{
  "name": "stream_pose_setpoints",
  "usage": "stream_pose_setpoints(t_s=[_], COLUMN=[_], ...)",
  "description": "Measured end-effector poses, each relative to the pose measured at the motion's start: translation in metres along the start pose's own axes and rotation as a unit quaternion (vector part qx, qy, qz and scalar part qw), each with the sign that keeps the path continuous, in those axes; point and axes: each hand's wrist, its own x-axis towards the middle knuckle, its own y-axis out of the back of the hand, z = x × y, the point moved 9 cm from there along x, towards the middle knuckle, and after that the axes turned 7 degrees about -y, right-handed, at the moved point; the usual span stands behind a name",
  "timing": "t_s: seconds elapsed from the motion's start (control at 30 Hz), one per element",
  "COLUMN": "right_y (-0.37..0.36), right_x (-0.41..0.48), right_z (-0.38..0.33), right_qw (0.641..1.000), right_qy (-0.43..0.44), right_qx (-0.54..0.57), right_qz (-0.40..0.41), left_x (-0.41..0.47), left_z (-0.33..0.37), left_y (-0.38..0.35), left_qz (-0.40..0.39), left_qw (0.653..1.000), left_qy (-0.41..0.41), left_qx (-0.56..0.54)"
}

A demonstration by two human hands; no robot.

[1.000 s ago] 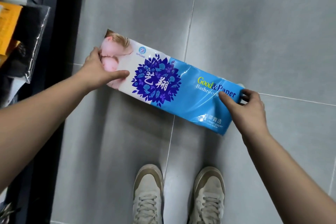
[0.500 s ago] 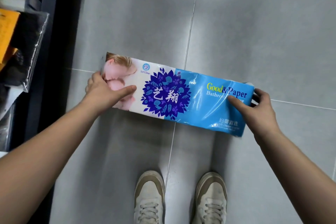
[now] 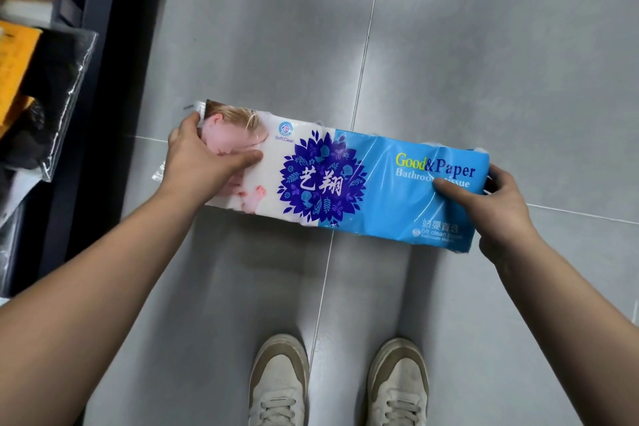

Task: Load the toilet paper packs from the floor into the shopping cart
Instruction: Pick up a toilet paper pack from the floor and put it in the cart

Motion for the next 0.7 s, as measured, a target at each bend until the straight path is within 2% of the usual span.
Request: stream_pose_setpoints(t_s=[0.37,0.57,0.7], right_y=[0.013,0.02,0.029], right_x=[0.009,-0.005,-0.019], right_z=[-0.059,-0.041,-0.019], right_qw=[0.991,0.989,0.987], right_qy=[0.126,0.148,0.146], right_qx=[0.026,0.007,-0.061], right_qz=[0.02,0.02,0.032], left_x=[0.018,-0.014,-0.028], left_z=[0.029,0.021,0.003], left_y=[0.022,0.021,0.019], left_qz=[0.032,0.042,0.054], left_qw=[0.995,0.995,0.995], left_qy=[-0.07,-0.08,-0.068], left_qx=[-0.065,-0.037,-0.041])
